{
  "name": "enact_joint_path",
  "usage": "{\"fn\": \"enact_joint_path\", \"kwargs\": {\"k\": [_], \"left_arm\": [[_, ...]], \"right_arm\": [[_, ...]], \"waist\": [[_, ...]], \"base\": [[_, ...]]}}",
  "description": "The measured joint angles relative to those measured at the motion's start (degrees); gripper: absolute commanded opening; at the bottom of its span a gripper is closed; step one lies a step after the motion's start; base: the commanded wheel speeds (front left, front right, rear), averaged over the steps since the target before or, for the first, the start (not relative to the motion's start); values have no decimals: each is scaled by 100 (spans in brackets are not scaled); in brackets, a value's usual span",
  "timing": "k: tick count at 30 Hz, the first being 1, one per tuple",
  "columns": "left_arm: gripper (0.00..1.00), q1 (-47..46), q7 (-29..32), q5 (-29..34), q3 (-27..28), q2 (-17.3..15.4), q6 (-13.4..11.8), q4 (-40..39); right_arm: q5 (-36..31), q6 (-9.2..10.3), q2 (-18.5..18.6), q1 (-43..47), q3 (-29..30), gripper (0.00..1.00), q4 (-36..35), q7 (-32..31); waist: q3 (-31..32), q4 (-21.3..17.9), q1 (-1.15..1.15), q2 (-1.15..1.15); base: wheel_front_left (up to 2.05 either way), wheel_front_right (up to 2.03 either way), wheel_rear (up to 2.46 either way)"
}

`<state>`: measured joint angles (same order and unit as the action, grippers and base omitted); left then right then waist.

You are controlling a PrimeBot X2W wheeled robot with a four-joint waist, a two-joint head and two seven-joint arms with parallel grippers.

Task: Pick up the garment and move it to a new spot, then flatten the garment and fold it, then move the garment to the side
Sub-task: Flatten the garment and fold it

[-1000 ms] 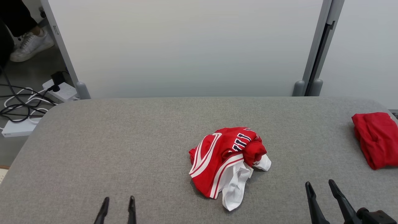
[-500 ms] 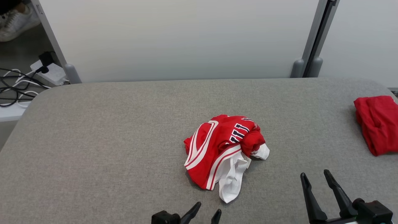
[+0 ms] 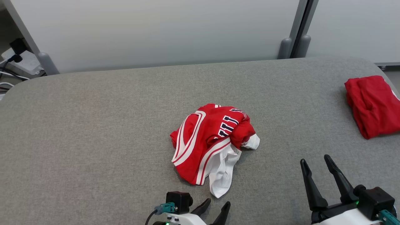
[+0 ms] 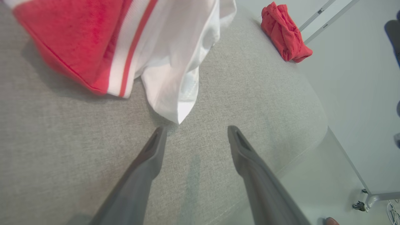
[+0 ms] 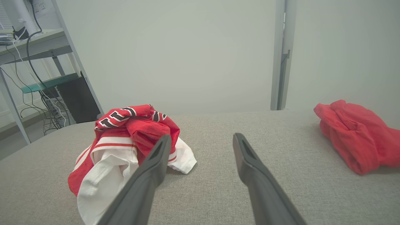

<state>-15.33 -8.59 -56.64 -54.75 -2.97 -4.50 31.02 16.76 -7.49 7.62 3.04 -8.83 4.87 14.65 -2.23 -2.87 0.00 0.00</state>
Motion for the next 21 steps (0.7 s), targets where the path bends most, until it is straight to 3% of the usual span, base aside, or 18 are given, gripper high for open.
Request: {"fn": "enact_joint_path", "kwargs": {"k": [11, 14, 21], "left_arm": [[99, -719, -102, -1093, -755, 9, -527, 398], [0, -796, -176, -1201, -845, 10, -572, 486], [0, -1035, -372, -1430, -1158, 23, -678, 836]], "right_arm": [[47, 0, 146, -171, -129, 100, -1, 0], [58, 0, 162, -172, -144, 100, 0, 0], [123, 0, 204, -199, -272, 100, 4, 0]], "waist": [[-198, -202, 0, 0], [-215, -217, 0, 0], [-231, -146, 0, 0]], "base": [[0, 0, 0], [0, 0, 0], [0, 0, 0]]}}
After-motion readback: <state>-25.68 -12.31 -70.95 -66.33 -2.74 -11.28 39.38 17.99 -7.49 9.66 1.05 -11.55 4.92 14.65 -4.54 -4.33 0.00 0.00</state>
